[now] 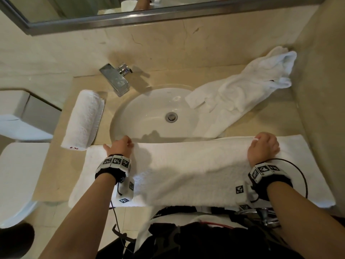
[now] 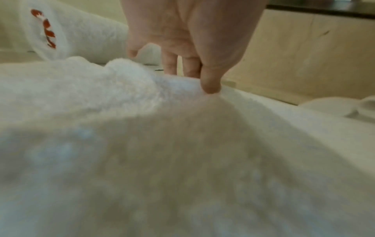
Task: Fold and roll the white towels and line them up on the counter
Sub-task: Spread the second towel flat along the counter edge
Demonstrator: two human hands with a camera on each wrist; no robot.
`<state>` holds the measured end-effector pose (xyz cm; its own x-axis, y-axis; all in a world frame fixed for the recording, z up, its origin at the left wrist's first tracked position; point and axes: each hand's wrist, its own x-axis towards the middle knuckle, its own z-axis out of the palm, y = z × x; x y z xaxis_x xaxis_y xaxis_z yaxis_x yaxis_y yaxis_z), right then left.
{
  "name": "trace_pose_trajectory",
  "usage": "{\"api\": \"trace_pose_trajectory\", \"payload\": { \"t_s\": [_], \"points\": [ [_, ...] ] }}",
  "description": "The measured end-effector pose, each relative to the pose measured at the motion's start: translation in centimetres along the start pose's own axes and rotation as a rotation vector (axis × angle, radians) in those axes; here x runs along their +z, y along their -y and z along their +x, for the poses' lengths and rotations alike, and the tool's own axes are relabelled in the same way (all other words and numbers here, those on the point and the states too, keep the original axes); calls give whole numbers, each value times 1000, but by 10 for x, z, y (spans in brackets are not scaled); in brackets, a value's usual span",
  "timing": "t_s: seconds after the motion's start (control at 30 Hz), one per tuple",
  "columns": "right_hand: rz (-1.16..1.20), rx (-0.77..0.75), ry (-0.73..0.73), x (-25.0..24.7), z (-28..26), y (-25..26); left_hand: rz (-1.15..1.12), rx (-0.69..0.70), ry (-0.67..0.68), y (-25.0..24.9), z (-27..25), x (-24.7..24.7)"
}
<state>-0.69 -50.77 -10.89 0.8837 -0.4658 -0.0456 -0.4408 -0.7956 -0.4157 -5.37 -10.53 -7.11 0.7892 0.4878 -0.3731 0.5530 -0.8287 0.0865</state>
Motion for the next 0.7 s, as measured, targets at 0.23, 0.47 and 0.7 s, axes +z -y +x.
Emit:
{"api": "trace_pose_trajectory", "payload": {
  "t_s": [0.23, 0.47, 0.7],
  "points": [
    [-170, 1, 61, -4, 1, 5, 48, -49, -26, 1, 9, 9],
    [-147, -108, -27, -15, 1, 24, -280, -99, -165, 11, 17, 12],
    [55, -451, 109, -19, -22, 102, -710, -355, -360, 60, 14, 0]
  ]
}}
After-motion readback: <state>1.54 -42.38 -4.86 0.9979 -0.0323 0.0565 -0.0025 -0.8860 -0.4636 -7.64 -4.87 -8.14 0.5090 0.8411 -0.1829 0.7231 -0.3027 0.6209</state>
